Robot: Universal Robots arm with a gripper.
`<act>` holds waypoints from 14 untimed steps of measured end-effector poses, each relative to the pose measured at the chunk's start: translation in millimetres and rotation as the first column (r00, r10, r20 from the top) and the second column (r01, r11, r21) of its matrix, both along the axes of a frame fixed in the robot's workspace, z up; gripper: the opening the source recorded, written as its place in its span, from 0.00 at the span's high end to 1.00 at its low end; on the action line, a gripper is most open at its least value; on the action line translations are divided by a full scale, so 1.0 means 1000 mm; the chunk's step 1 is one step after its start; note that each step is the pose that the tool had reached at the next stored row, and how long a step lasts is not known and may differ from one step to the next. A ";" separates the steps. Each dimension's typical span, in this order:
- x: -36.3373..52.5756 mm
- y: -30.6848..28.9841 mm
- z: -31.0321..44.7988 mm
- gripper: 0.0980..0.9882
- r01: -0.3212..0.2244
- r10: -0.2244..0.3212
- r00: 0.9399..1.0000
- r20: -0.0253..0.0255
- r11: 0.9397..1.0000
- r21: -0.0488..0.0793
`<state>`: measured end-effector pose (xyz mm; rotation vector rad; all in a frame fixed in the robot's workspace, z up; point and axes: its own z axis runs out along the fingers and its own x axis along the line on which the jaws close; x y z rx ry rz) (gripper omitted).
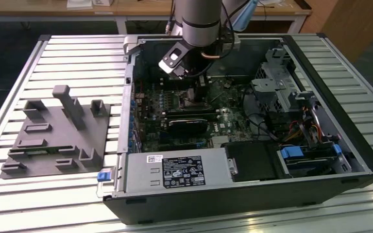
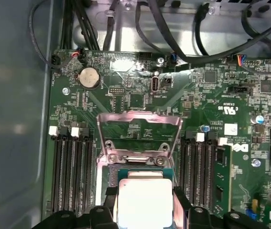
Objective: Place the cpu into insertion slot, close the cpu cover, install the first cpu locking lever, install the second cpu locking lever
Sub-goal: 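Place the cpu into insertion slot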
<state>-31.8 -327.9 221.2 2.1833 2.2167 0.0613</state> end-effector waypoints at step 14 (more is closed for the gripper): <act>-0.0027 0.0047 -0.0127 0.50 0.019 -0.019 1.000 0.000 1.000 0.000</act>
